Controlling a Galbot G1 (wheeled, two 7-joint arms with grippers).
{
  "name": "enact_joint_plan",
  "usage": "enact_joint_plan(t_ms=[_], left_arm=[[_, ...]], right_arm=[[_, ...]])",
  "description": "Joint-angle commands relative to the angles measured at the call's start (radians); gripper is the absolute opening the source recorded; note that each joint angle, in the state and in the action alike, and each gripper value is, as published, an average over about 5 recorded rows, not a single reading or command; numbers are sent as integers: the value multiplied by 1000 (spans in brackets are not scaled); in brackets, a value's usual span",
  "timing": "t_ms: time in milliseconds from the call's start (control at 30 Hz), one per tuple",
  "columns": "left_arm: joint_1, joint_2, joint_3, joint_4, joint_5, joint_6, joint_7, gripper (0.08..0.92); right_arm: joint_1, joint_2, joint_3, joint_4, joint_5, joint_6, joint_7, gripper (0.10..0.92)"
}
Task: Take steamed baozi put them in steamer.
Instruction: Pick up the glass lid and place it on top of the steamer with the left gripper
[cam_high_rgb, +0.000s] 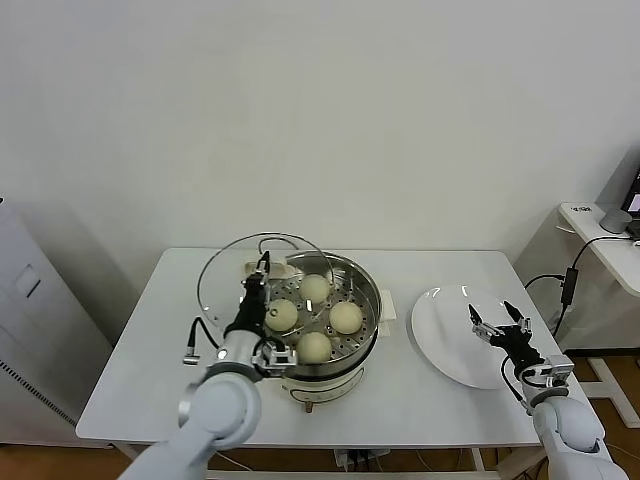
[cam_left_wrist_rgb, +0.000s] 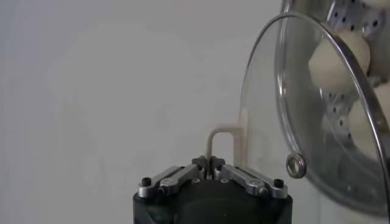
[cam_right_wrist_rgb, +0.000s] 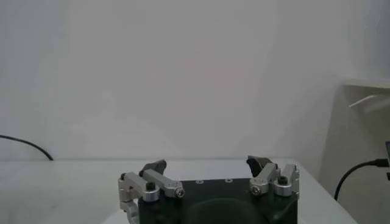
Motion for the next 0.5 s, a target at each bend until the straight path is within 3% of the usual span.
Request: enact_joint_plan(t_ms=[33,500], left_arm=[[-14,-108,76,23,104,35,16,105],[-14,-151,118,94,125,17,-4,105]], right_arm=[[0,1,0,-1,-1,1,-1,823],[-5,1,6,-10,1,4,-5,823]])
